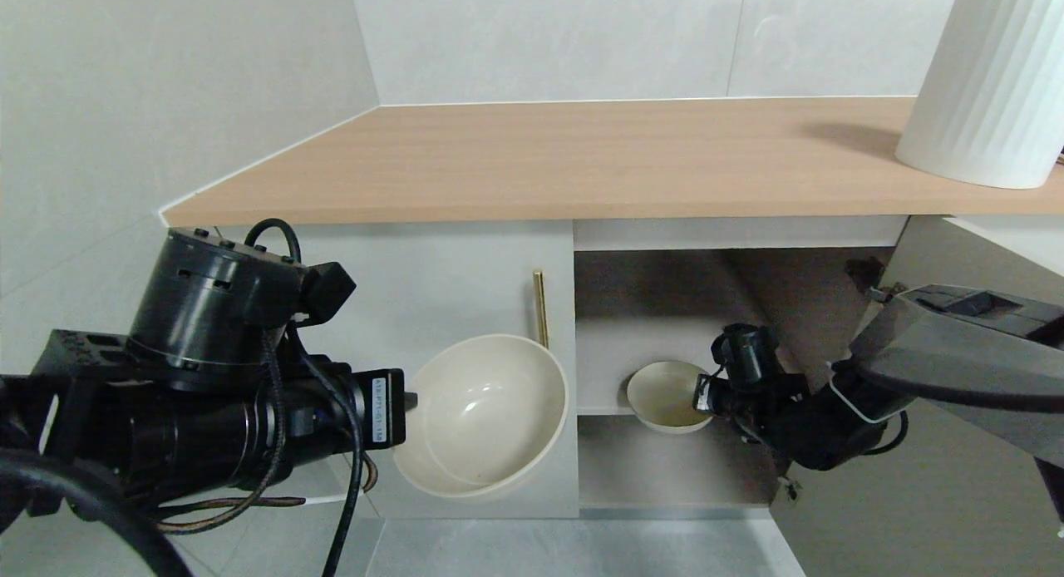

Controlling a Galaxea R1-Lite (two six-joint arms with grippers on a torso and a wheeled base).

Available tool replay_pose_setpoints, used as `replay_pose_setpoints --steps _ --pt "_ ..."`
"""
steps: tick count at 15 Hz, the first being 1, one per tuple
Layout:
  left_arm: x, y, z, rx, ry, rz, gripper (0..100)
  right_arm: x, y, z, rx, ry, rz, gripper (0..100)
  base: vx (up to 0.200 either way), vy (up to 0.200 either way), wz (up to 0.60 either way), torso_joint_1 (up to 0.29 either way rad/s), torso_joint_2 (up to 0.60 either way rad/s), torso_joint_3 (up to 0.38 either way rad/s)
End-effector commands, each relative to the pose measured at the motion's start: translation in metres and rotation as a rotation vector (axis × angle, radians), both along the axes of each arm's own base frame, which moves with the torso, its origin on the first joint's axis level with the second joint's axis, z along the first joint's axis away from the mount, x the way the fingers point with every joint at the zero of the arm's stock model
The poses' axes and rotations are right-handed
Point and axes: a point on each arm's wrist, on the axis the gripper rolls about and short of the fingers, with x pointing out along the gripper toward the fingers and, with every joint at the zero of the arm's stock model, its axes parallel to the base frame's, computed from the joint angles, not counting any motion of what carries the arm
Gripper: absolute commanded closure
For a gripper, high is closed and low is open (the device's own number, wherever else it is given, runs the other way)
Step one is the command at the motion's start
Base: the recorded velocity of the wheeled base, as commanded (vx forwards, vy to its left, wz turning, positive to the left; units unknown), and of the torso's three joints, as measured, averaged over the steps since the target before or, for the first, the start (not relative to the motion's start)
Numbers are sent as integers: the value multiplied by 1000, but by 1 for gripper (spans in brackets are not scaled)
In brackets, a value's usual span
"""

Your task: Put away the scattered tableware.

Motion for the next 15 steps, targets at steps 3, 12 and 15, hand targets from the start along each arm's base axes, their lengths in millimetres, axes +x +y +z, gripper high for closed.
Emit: replay_pose_setpoints --steps 3,12,15 --pt "1 -1 -2 5 7 -1 100 15 -5 -15 -18 -1 -49 100 0 0 0 0 0 0" --pt "1 -2 -2 4 6 -4 100 41 -10 -20 -44 -70 -163 100 0 0 0 0 0 0" --pt "1 -2 -2 5 7 -4 100 47 -8 -22 -54 -83 -181 100 0 0 0 0 0 0"
